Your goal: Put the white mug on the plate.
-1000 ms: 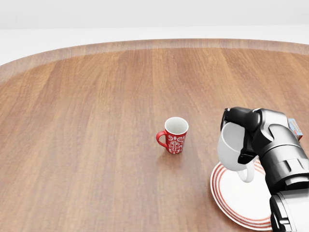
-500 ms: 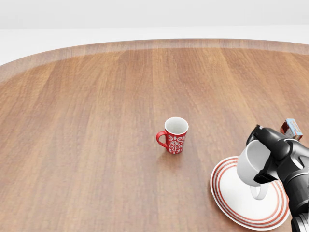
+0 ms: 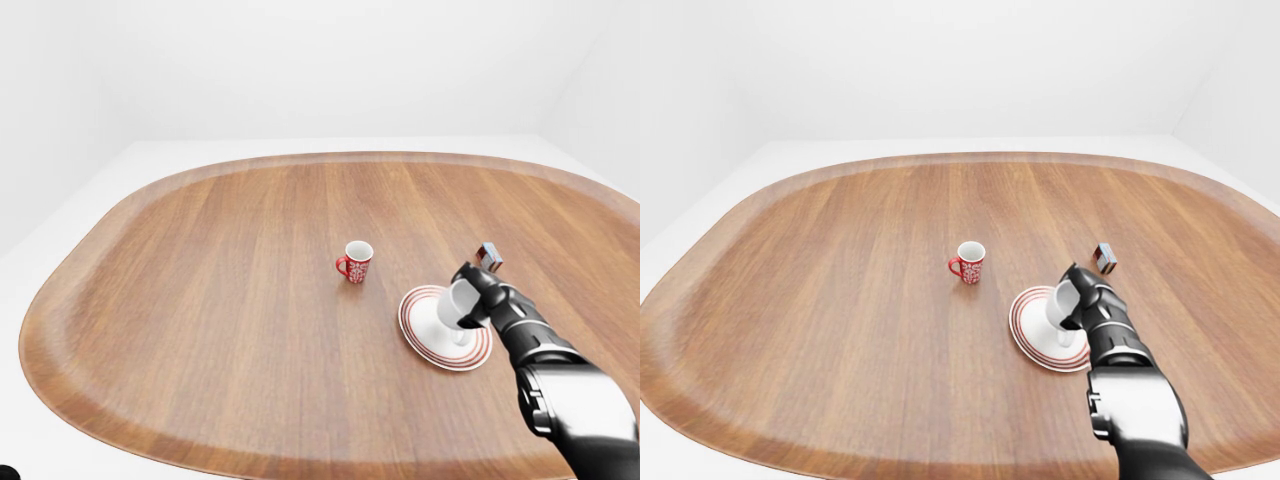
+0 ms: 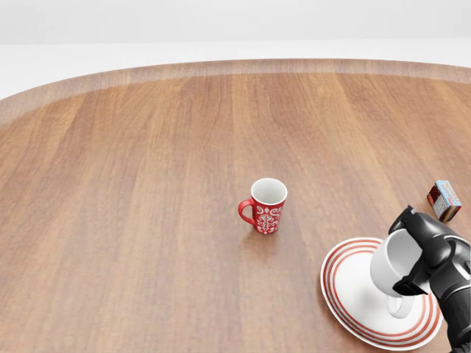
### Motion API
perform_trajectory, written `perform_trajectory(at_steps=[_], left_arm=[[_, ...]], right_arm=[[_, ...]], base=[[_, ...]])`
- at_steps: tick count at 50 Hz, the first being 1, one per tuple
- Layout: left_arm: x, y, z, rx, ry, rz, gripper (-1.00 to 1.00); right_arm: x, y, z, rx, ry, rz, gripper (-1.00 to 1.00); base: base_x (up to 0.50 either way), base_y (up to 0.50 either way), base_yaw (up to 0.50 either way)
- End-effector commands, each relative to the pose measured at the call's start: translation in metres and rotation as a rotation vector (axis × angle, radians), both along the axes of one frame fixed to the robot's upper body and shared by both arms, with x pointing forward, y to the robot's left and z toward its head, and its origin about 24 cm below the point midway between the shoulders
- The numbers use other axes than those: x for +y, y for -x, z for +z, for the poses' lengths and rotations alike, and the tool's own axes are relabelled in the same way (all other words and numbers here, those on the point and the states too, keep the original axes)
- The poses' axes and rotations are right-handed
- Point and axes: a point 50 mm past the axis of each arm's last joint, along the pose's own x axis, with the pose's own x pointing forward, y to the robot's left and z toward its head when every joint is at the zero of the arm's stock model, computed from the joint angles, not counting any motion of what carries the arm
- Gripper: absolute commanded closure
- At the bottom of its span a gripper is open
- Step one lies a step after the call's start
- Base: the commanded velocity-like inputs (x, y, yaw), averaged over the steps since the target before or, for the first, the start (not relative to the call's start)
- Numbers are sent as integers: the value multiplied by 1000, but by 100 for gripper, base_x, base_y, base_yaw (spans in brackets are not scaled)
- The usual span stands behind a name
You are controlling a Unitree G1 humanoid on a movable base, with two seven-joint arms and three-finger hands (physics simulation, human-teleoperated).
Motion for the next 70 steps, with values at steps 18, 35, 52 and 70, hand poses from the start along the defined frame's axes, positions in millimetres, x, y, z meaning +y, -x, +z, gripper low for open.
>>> perform_trajectory(at_steps=[18, 35, 52, 70], left_arm=[[-1, 0, 0, 1, -3, 0, -100], [-1, 0, 0, 0, -3, -1, -100], [-1, -2, -1, 7, -5, 1, -100], [-1, 0, 0, 1, -5, 0, -100]], right_arm=[[4, 8, -13, 104, 14, 48, 100], [2, 12, -19, 113, 9, 35, 100], [7, 5, -12, 97, -32, 41, -100], [71, -27, 75, 158, 407, 521, -100]], base=[[0, 0, 0], [0, 0, 0], [0, 0, 0], [0, 0, 0]])
